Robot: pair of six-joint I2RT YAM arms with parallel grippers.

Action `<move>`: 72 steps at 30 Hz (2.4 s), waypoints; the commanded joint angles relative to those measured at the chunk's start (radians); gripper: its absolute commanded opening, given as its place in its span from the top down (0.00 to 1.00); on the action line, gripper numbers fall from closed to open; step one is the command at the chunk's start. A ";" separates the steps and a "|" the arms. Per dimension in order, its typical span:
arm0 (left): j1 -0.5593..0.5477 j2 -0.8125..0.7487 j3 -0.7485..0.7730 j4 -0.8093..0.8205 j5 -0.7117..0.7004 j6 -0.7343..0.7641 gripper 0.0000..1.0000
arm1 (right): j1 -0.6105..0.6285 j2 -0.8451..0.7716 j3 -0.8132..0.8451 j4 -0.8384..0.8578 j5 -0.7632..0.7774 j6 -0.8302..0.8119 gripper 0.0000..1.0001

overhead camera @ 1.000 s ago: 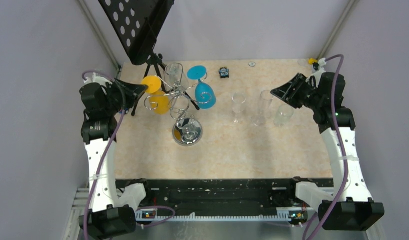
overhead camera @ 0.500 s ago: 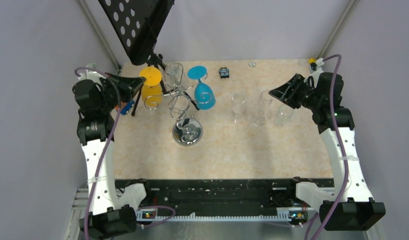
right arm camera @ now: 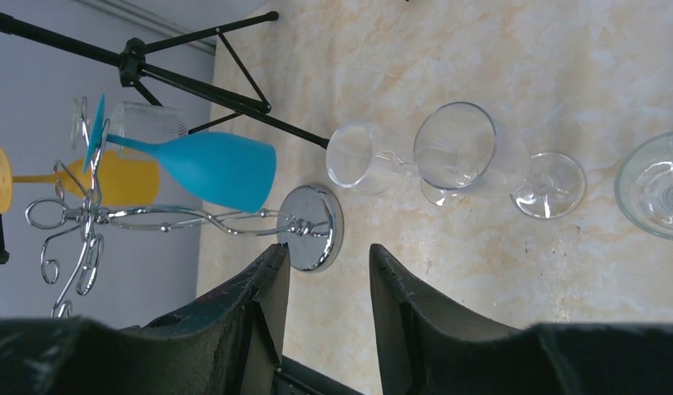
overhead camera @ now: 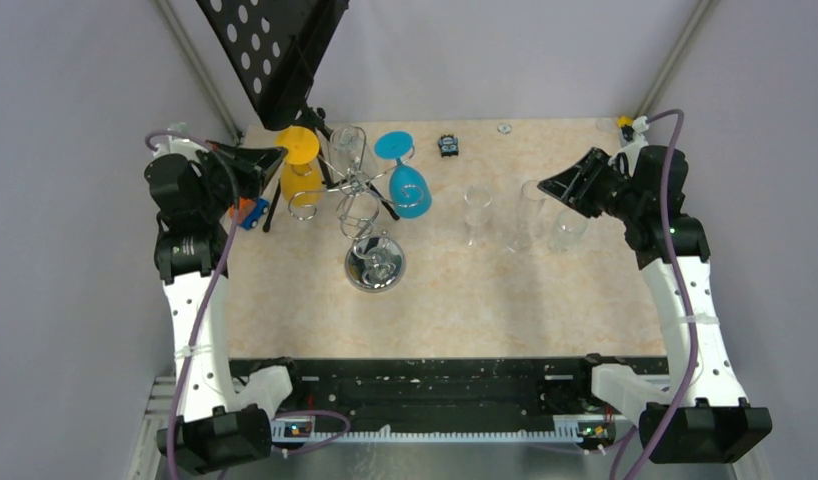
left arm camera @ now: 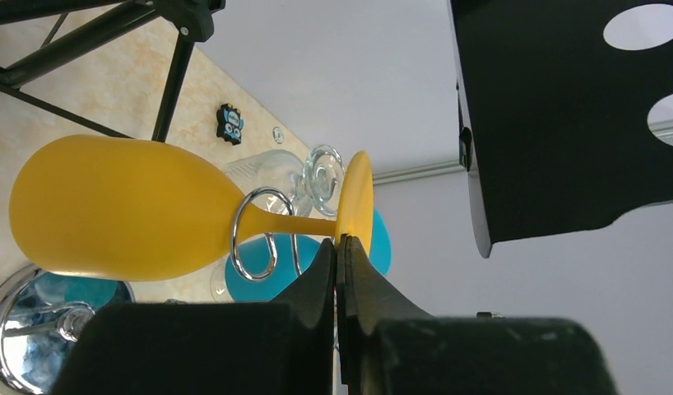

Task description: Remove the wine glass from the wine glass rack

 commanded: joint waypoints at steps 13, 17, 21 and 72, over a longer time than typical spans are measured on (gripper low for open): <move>0.006 0.080 -0.047 0.195 0.194 -0.020 1.00 | 0.007 -0.023 0.012 0.027 0.014 -0.018 0.59; 0.006 0.067 -0.030 0.086 0.213 0.019 1.00 | 0.006 -0.025 0.014 0.022 0.019 -0.018 0.59; 0.008 0.041 -0.038 0.047 0.235 0.026 1.00 | 0.007 -0.028 0.015 0.017 0.023 -0.019 0.59; 0.006 -0.193 0.412 -0.128 0.332 -0.104 1.00 | 0.094 0.021 0.118 0.029 -0.049 -0.051 0.16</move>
